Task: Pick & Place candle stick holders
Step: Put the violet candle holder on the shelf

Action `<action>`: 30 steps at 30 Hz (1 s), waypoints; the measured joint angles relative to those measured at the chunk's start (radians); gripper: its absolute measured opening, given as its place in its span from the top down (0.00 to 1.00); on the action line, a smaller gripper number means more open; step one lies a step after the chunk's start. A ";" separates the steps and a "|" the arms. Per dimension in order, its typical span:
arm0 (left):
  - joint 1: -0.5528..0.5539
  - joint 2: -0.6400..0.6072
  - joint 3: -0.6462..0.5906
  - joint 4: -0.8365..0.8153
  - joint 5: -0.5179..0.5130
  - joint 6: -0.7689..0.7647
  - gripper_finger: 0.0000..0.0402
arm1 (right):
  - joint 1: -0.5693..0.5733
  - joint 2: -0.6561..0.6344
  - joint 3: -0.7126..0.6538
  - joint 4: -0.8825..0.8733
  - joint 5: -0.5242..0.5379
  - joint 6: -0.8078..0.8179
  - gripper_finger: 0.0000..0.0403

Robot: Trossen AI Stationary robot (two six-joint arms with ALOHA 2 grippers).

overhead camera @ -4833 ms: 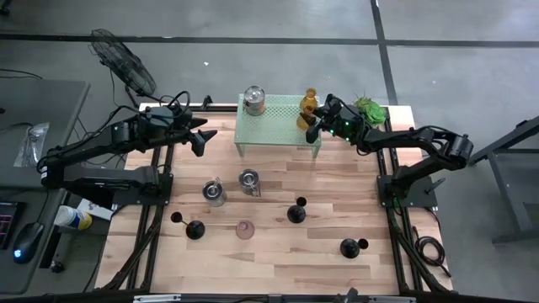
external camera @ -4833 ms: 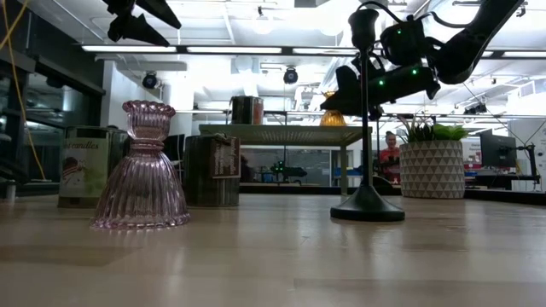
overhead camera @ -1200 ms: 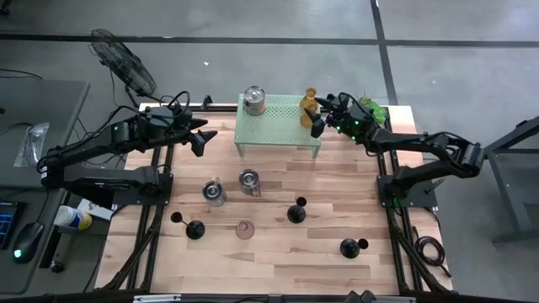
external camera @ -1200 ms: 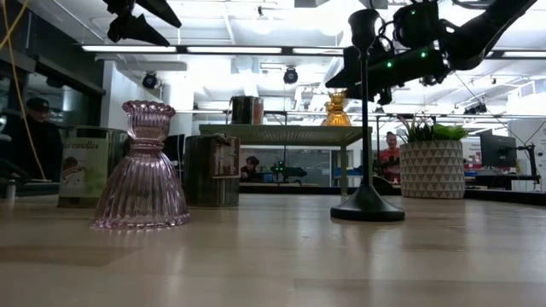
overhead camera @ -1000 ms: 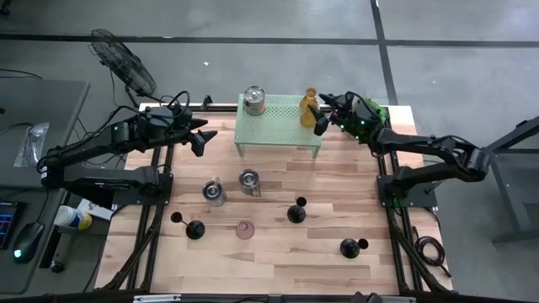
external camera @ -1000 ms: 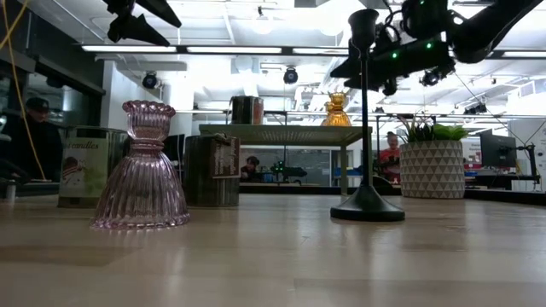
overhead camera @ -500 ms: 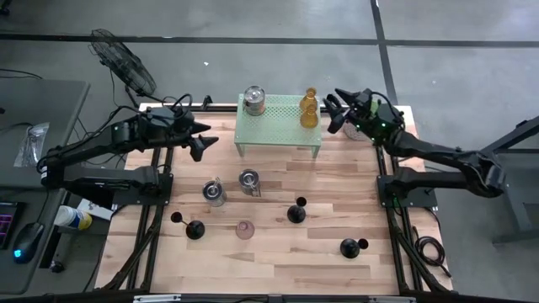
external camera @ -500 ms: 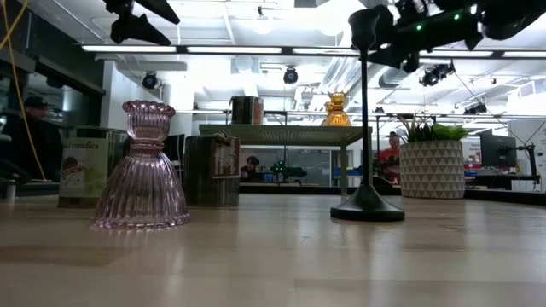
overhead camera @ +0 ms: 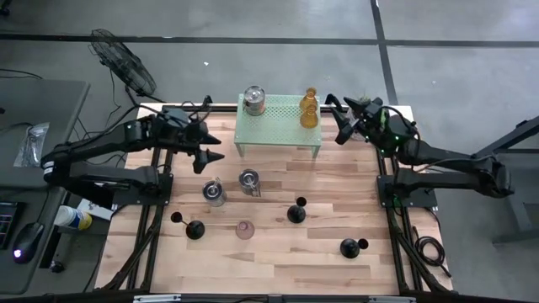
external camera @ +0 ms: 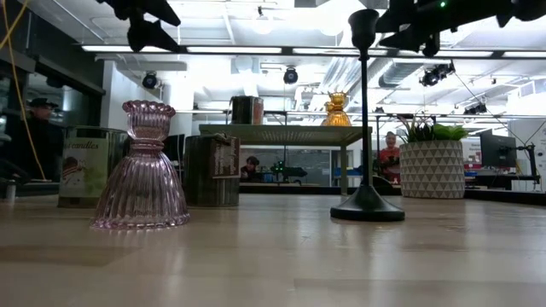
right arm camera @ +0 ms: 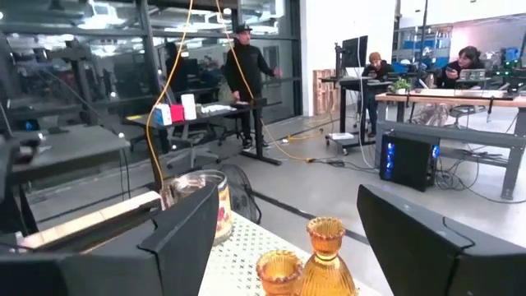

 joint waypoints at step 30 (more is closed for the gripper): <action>-0.230 0.187 0.000 0.035 -0.022 0.060 0.30 | 0.317 -0.025 0.000 -0.156 0.154 0.003 0.30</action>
